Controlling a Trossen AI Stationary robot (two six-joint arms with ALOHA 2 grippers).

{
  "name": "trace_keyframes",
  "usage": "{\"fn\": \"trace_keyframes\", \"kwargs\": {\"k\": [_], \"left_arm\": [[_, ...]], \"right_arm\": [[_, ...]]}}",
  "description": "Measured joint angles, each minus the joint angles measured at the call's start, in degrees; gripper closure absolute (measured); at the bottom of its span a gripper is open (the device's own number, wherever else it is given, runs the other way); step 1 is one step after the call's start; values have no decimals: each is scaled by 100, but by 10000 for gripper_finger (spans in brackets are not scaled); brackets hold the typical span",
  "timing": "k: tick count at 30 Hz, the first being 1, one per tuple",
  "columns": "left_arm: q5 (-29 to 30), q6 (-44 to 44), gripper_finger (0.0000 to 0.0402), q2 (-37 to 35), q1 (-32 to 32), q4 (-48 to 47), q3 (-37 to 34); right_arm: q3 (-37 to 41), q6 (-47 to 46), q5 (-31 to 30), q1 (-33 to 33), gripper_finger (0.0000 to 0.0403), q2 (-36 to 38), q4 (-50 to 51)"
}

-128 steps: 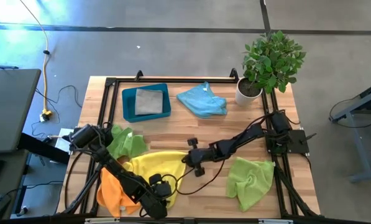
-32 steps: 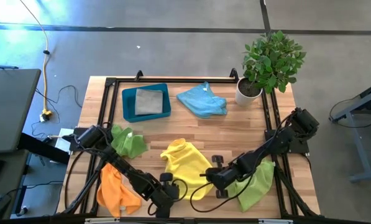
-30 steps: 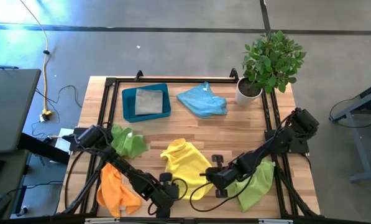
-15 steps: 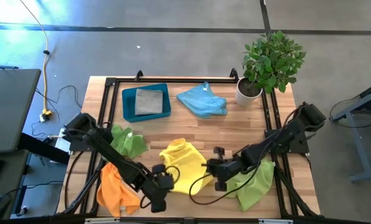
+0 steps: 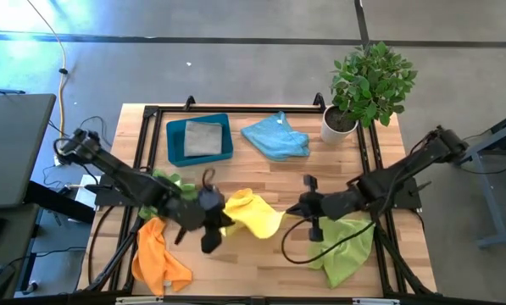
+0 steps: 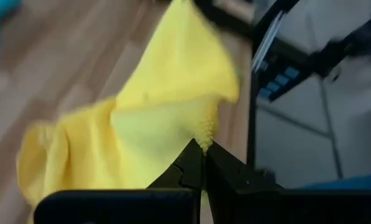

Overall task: Fold microfiber towels
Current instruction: Fold the yellow microfiber cloth

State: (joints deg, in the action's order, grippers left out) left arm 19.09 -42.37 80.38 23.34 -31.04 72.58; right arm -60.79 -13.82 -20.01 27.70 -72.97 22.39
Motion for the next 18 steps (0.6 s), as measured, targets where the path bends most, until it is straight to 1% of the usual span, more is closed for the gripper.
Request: {"fn": "trace_keyframes", "kwargs": {"k": [5, 8, 10, 12, 13, 14, 15, 16, 18], "left_arm": [[23, 702, 401, -438, -163, 500, 2], [150, 1075, 401, -653, -238, 643, 2], [300, 1241, 401, -756, -294, 707, 11], [508, 1320, 401, -853, -339, 662, -1], [590, 1323, 401, -866, -367, 723, 13], [615, 1298, 401, -898, -399, 711, 14], [586, 1253, 401, -927, -417, 674, 1], [449, 1187, 401, -937, -425, 715, -1], [-174, 1105, 401, -900, -425, 875, 15]], "right_arm": [[0, 841, -58, -55, 403, 320, -440], [0, 1226, -184, -107, 403, 441, -717], [0, 1275, -557, -136, 403, 501, -681], [0, 1252, -1076, -200, 403, 501, -636], [0, 1203, -1234, -215, 403, 496, -582], [0, 1127, -1258, -238, 403, 491, -577], [0, 1107, -1060, -258, 403, 494, -599], [0, 1109, -685, -275, 403, 494, -613], [0, 1202, 167, -258, 403, 489, -605]]}}
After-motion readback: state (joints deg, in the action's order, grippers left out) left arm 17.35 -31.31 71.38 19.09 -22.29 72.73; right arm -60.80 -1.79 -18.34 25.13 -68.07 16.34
